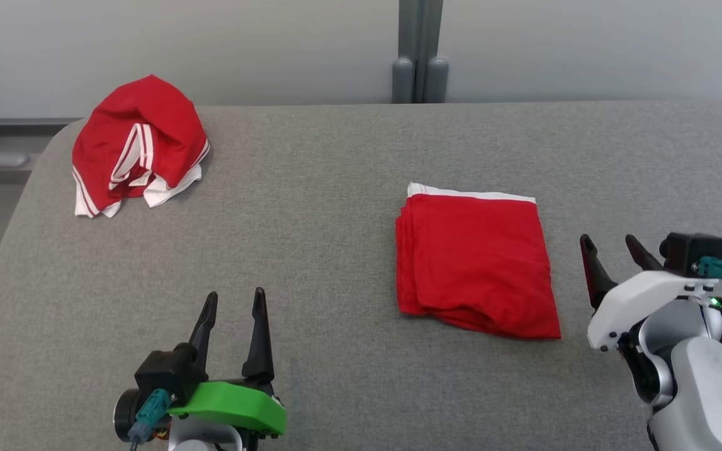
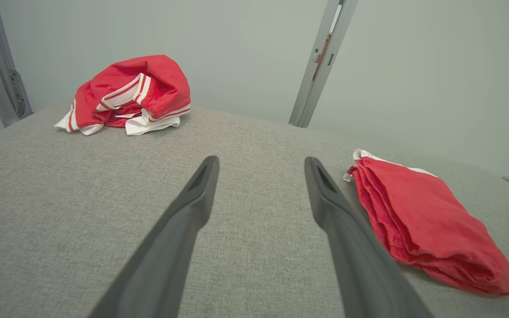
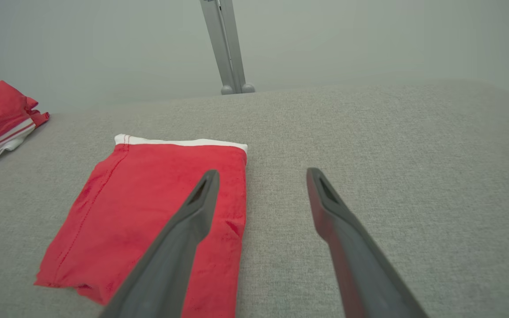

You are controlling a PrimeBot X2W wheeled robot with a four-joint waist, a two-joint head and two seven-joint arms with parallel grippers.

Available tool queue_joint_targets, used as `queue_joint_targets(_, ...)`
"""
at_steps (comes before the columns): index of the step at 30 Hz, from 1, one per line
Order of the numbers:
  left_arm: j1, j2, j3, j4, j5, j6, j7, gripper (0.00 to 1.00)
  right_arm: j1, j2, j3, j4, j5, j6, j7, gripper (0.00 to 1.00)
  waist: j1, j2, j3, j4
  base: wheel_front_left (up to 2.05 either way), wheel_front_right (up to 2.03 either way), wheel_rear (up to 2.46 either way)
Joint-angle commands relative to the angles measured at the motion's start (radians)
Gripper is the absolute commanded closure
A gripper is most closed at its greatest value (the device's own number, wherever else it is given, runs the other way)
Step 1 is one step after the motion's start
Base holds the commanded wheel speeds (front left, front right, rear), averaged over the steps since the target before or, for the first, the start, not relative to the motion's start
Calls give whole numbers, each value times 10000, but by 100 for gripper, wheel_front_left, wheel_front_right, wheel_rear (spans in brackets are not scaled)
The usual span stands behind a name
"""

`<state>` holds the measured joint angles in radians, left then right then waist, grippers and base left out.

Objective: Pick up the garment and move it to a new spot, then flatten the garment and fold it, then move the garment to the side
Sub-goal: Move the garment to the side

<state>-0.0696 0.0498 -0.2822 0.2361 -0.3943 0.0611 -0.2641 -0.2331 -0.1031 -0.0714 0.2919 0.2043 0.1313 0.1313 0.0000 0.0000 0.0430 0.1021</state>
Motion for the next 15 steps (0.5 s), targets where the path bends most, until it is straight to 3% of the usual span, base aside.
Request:
queue_joint_targets(1,-206,15,-15,-34,-49,-5,-3,0,-302,-108,-38,169,200,-11,256,0,0,0,438,461,0,0,0)
queue_joint_targets(10,-511,15,-267,-293,-114,83,-3,0,-1680,-977,239,2069,1882,-6,2298,0,0,0,1184,1358,0,0,0)
queue_joint_targets(15,-618,15,-326,-370,-135,111,-3,0,-2046,-1291,649,2762,2656,-6,2826,0,0,0,1410,1571,0,0,0)
